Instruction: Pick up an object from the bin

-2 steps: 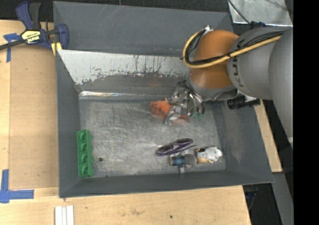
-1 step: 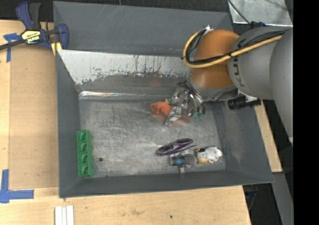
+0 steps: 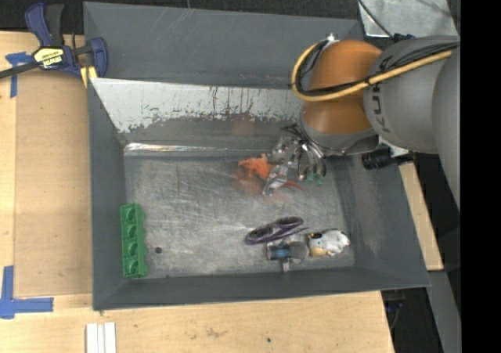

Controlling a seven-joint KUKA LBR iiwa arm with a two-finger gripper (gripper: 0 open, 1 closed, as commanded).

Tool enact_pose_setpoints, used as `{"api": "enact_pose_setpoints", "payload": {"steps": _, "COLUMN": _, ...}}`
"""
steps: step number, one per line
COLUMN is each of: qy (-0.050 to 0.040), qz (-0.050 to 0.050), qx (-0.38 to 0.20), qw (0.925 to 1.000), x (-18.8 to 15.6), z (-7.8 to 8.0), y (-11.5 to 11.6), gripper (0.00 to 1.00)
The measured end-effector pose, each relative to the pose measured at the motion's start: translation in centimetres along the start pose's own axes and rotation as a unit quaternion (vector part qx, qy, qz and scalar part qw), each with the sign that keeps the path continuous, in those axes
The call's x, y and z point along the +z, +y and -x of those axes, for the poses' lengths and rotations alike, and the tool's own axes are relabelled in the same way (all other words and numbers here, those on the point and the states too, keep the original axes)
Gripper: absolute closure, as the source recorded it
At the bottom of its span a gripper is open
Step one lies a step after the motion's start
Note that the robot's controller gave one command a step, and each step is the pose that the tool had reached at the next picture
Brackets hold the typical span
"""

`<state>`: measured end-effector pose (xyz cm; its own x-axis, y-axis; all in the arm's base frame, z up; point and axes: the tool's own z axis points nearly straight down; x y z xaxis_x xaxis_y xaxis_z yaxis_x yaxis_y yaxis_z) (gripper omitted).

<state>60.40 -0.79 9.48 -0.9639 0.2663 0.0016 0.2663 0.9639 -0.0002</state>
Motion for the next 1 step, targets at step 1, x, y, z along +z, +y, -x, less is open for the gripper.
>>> {"api": "enact_pose_setpoints", "payload": {"steps": 1, "qy": -0.0026, "qz": 0.001, "qx": 0.0, "qw": 1.0, "x": -1.48, "z": 0.18, "y": 0.03, "gripper": 1.0}}
